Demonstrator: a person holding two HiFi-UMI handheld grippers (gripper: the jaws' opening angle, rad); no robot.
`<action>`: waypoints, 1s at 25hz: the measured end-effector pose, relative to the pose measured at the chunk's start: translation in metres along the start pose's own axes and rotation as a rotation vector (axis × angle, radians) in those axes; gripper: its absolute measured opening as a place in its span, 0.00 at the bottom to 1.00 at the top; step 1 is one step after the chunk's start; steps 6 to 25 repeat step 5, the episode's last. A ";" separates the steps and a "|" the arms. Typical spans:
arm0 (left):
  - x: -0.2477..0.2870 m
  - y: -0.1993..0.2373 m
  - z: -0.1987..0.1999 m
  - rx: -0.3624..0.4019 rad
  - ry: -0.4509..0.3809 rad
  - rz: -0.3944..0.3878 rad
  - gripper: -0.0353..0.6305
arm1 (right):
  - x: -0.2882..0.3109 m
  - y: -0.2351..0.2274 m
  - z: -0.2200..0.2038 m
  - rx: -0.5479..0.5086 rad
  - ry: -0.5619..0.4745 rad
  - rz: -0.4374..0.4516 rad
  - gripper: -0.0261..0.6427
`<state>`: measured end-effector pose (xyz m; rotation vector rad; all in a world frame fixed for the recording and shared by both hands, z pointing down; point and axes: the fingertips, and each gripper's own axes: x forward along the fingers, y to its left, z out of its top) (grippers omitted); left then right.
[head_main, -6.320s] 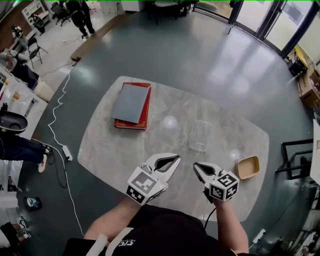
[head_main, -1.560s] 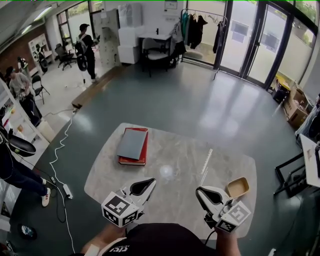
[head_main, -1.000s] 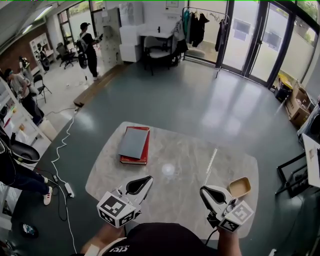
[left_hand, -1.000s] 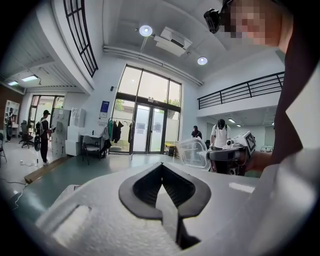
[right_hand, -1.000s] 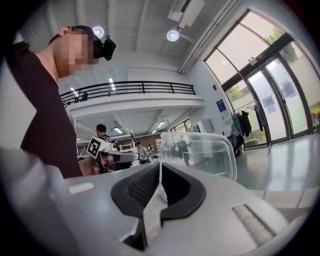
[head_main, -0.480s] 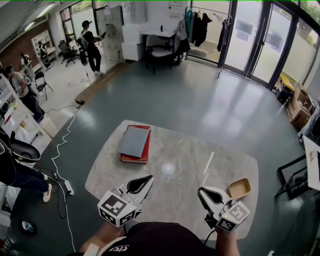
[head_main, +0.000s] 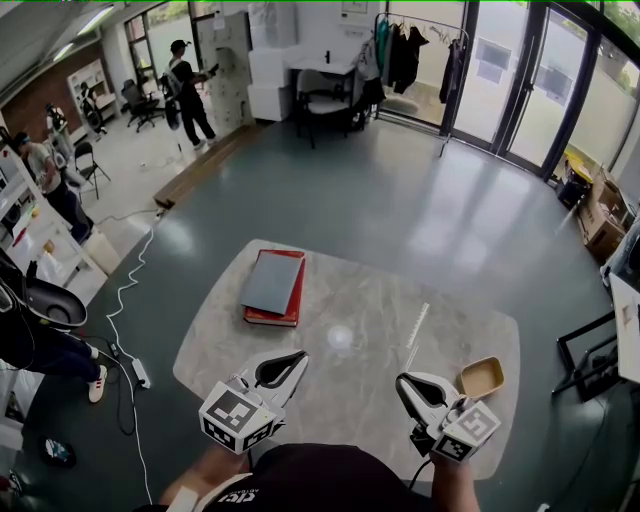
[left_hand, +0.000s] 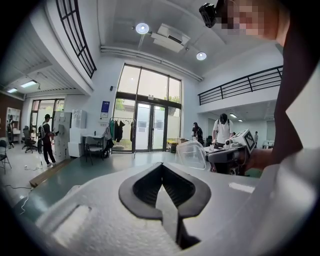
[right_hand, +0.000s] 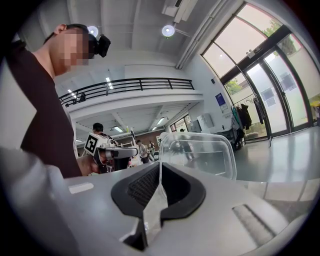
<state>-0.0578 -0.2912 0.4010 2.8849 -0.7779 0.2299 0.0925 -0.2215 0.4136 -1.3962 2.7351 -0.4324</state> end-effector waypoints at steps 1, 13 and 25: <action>0.000 0.000 0.000 0.000 0.000 0.000 0.04 | 0.000 0.000 0.000 0.001 0.000 0.001 0.06; 0.001 0.001 0.000 -0.005 0.000 -0.002 0.04 | 0.002 -0.001 0.000 0.005 0.001 0.003 0.06; 0.001 0.001 0.000 -0.005 0.000 -0.002 0.04 | 0.002 -0.001 0.000 0.005 0.001 0.003 0.06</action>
